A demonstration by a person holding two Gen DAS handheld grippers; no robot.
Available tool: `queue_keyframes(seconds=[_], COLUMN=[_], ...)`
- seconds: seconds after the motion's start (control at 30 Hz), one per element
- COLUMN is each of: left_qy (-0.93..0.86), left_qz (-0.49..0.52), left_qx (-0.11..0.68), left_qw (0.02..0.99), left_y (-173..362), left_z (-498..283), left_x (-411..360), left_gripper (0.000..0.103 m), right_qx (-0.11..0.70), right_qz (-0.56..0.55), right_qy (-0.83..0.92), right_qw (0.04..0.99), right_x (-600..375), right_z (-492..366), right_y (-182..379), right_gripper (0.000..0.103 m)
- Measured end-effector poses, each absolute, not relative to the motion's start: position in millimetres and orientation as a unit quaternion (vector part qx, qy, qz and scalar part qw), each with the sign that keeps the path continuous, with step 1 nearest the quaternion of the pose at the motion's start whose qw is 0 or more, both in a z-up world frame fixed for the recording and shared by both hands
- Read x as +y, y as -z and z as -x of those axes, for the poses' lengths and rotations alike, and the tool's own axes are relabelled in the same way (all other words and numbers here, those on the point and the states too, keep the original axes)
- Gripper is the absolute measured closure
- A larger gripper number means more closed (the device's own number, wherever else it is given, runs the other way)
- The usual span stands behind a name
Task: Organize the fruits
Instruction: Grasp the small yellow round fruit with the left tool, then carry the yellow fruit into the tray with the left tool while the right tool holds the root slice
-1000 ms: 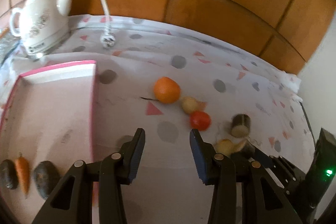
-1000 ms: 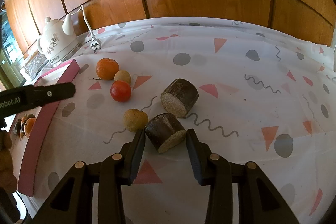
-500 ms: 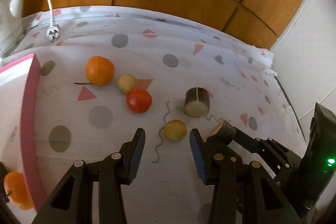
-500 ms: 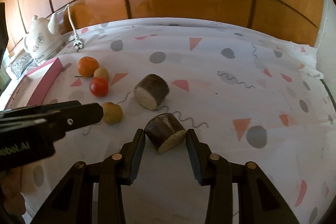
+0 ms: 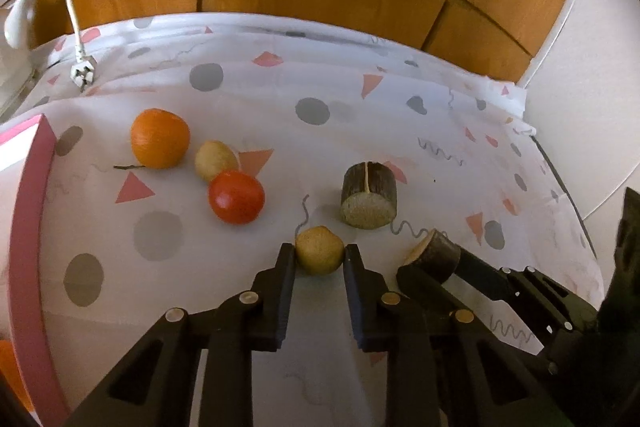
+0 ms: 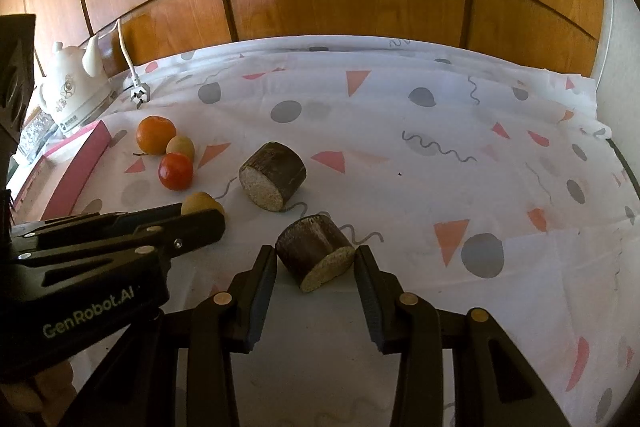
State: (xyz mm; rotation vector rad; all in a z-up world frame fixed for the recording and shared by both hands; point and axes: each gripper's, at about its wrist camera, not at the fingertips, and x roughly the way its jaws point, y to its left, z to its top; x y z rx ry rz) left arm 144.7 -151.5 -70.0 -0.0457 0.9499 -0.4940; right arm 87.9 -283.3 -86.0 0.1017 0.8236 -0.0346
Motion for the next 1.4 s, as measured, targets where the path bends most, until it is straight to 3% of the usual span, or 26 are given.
queue_keyframes(seconds=[0.37, 1.4], left_qy=[0.158, 0.164], left_qz=[-0.002, 0.001], left_qx=[0.413, 0.409], left_qw=[0.897, 0.898], left_y=[75.0, 80.2], left_z=[-98.7, -98.4], left_x=[-116.3, -116.1], left_gripper=[0.079, 0.079], right_qx=[0.405, 0.405], right_qz=[-0.062, -0.06], right_qy=[0.011, 0.011], right_qw=[0.912, 0.912], right_x=[-285.8, -285.7], right_z=[-89.0, -89.0], right_y=[89.5, 89.2], right_gripper=[0.063, 0.063])
